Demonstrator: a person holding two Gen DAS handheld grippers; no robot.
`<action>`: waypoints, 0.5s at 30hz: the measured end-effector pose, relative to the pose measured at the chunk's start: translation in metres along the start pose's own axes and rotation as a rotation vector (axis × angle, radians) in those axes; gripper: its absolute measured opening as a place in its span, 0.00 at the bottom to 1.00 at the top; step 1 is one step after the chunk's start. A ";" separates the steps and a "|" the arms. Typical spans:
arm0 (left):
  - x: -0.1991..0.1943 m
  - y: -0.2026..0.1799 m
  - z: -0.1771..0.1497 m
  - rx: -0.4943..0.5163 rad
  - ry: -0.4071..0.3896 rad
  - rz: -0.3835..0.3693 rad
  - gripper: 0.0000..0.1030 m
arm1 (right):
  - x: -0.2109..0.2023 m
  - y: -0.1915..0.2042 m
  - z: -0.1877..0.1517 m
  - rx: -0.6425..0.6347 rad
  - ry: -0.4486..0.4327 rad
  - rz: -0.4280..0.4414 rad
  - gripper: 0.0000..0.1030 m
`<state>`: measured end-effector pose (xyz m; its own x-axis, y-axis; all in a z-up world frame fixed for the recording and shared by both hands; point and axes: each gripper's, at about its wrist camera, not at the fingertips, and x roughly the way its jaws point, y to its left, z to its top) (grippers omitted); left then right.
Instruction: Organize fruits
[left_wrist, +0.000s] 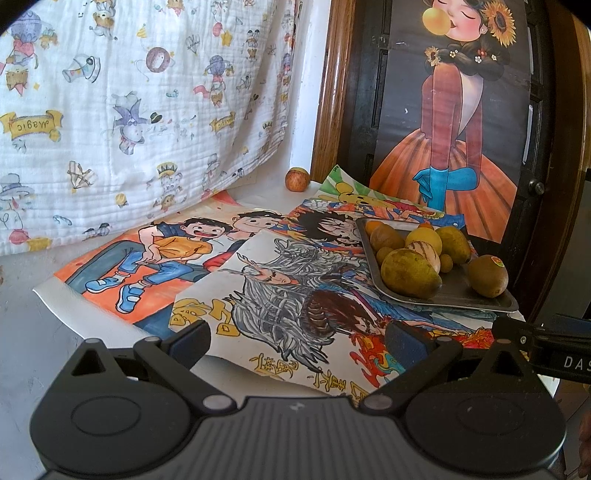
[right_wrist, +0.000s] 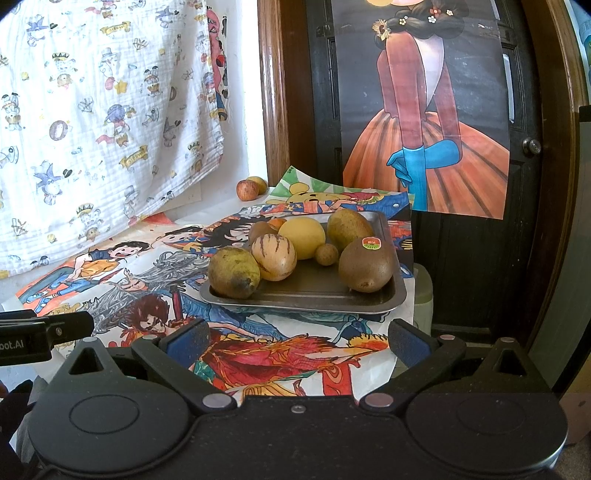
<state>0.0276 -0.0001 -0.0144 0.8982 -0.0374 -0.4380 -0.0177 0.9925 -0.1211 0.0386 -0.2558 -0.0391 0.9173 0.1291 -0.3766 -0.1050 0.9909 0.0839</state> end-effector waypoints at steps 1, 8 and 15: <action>0.000 0.000 0.000 0.000 0.000 0.000 1.00 | 0.000 0.000 0.001 0.000 0.000 0.000 0.99; 0.000 0.001 -0.002 0.002 0.004 -0.008 1.00 | 0.001 0.000 0.001 0.000 0.003 0.000 0.99; 0.001 -0.001 -0.001 0.005 0.009 -0.006 1.00 | 0.001 0.001 -0.003 0.000 0.008 -0.002 0.99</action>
<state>0.0275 -0.0012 -0.0159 0.8945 -0.0443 -0.4449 -0.0101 0.9928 -0.1190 0.0388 -0.2542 -0.0420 0.9145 0.1278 -0.3838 -0.1034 0.9911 0.0837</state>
